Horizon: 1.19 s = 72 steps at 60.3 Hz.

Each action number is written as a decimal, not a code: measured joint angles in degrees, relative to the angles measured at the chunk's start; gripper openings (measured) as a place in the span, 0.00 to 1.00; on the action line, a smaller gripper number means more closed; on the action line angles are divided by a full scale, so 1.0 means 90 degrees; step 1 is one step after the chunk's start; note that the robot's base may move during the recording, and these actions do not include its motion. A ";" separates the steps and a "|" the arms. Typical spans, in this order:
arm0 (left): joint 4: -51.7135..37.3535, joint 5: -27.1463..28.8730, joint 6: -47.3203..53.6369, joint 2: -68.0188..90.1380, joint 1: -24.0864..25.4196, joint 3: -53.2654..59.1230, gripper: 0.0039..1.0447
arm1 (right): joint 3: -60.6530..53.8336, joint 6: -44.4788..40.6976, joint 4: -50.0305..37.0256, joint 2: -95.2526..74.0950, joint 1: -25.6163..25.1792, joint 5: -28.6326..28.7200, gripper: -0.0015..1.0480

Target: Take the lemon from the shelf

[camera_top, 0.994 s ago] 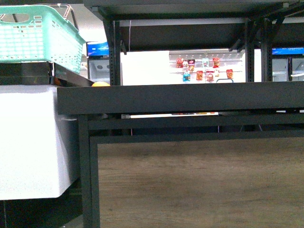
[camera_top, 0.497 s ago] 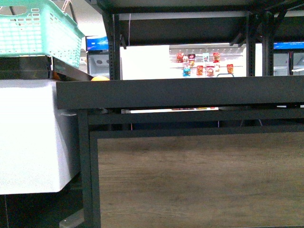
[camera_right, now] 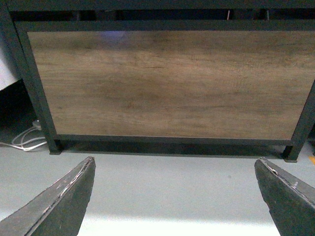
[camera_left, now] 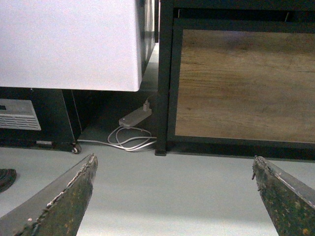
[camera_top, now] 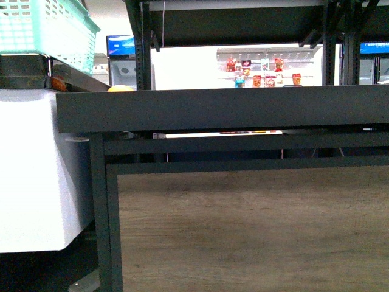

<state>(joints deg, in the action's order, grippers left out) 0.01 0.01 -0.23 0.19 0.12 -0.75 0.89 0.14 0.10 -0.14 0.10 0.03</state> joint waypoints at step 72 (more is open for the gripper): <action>0.0000 -0.0005 0.0000 0.0000 0.0000 0.0000 0.92 | 0.0000 0.0000 0.0000 0.0000 0.0000 0.0000 0.93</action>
<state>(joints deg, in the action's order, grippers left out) 0.01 -0.03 -0.23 0.19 0.12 -0.75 0.89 0.14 0.10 -0.14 0.10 0.03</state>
